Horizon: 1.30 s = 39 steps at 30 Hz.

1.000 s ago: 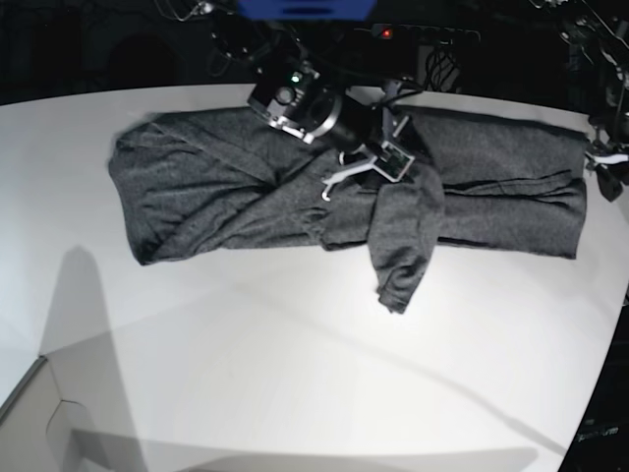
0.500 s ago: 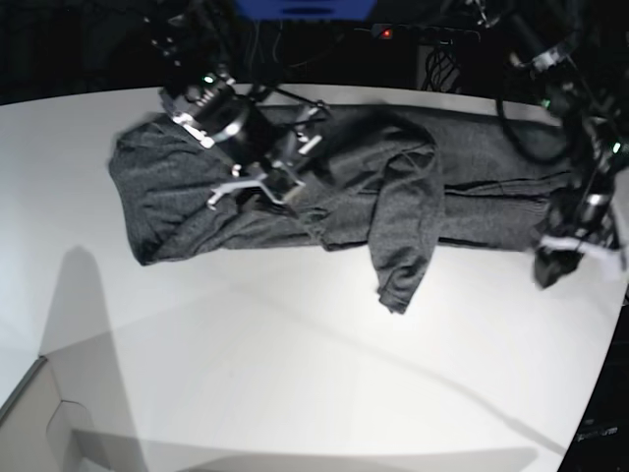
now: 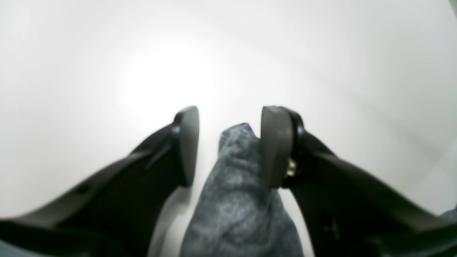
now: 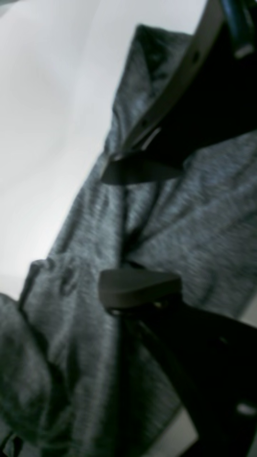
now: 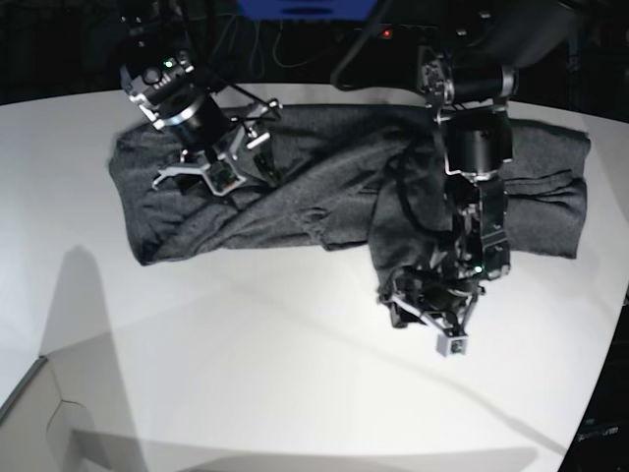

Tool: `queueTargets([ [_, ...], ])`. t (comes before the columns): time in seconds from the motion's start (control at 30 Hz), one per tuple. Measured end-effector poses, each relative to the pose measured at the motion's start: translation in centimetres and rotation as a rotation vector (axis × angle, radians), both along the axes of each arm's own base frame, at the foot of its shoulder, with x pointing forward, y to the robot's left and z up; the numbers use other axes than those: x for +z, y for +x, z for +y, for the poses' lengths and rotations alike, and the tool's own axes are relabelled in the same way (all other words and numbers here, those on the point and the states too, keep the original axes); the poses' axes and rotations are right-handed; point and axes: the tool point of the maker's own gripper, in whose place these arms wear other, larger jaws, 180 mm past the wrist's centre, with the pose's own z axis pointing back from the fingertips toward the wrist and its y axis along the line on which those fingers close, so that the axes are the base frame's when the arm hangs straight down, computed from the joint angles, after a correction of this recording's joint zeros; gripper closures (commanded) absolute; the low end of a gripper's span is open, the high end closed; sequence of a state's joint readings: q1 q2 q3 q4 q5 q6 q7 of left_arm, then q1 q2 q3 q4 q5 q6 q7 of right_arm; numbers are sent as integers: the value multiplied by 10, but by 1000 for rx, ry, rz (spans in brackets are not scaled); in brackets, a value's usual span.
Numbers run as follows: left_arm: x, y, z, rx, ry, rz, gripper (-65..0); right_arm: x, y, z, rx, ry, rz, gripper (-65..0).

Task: Layout the t-shirt on the table in an organized manner, then fold the t-shirt properly

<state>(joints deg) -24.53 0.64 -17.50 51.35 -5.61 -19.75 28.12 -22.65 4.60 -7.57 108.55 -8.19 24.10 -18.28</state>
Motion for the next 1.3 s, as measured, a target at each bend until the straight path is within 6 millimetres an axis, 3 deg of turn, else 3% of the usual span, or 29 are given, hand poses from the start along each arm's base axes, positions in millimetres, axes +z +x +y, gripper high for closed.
queueTargets([
  [0.1,-17,-5,-6,-6,-8,22,-276,1,0,0,0,1,-2,-377],
  [0.37,-20,-7,-6,-8,-13,22,-258,3,2,0,0,3,-11,-377],
  [0.43,-21,-9,-1,-9,-6,25,-190,3,3,0,0,1,-12,-377],
  [0.53,-23,-11,9,5,-4,31,0,3,3,1,2,2,-12,-377],
  [0.67,-21,-12,27,28,-15,35,-3,4,3,2,3,3,-13,-377],
  [0.83,7,-22,66,76,-56,7,0,7,7,3,7,5,-26,-377],
  [1.0,56,-45,124,175,-132,-111,0,7,7,4,10,7,-26,-377],
  [1.13,58,-87,191,346,-107,-103,0,6,6,3,10,7,-23,-377],
  [1.2,54,-105,213,415,-108,-95,0,6,6,4,10,9,-24,-377],
  [1.3,44,-126,231,472,-103,-77,0,6,6,5,12,12,-22,-377],
])
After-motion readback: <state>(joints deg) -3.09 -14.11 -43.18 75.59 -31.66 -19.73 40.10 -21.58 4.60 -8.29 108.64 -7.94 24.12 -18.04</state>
